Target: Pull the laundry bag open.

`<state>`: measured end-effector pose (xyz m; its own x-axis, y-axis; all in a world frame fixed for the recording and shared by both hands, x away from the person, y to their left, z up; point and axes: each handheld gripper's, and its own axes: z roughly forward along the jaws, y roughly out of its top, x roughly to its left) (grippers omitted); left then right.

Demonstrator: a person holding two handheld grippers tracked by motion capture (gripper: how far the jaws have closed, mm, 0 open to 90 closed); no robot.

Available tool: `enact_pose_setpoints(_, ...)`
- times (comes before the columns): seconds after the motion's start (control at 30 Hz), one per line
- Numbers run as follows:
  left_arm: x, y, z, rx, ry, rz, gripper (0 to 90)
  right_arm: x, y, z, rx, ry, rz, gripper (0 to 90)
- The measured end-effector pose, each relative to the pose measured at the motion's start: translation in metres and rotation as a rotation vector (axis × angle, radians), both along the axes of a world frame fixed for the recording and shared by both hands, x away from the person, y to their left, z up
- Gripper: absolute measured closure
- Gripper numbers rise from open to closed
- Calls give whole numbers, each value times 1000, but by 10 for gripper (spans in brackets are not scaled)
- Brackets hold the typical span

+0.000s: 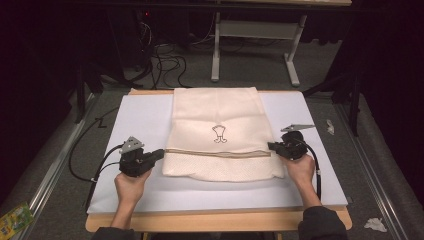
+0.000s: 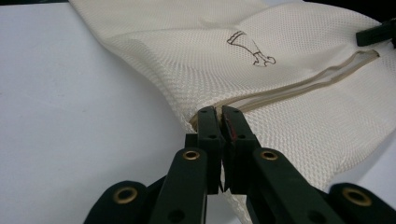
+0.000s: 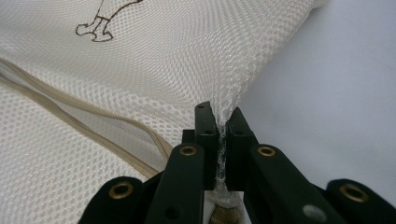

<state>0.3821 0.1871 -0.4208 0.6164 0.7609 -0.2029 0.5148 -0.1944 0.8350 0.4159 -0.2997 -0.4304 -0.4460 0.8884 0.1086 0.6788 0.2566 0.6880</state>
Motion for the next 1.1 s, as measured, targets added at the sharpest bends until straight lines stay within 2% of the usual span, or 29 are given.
enact_pose_setpoints(0.1,0,-2,-3,22,5,-1,875,0,-2,-4,9,10,1,877)
enact_pose_setpoints(0.33,3,-4,-6,40,21,1,873,0,-2,-10,12,27,4,866)
enact_pose_setpoints(0.4,3,-4,-7,52,21,3,873,-1,-3,-11,18,8,-1,865)
enact_pose_setpoints(0.47,5,-5,-9,60,28,0,873,-2,-2,-13,19,13,-2,861)
enact_pose_setpoints(0.53,10,-5,-11,70,46,-3,872,-1,-1,-19,11,24,-4,859)
enact_pose_setpoints(0.6,13,-5,-12,72,51,-2,872,0,2,-23,-20,50,3,851)
enact_pose_setpoints(0.7,14,-6,-14,81,54,4,871,-1,5,-23,-28,46,8,850)
enact_pose_setpoints(0.73,13,-7,-15,96,52,2,871,-1,5,-23,-31,46,9,847)
enact_pose_setpoints(0.77,13,-7,-16,106,56,2,870,0,5,-24,-29,45,10,840)
enact_pose_setpoints(0.9,13,-6,-18,104,63,1,867,-1,4,-24,-24,38,2,797)
enact_pose_setpoints(1.1,14,-8,-21,117,50,-11,845,-2,2,-20,-28,10,-15,685)
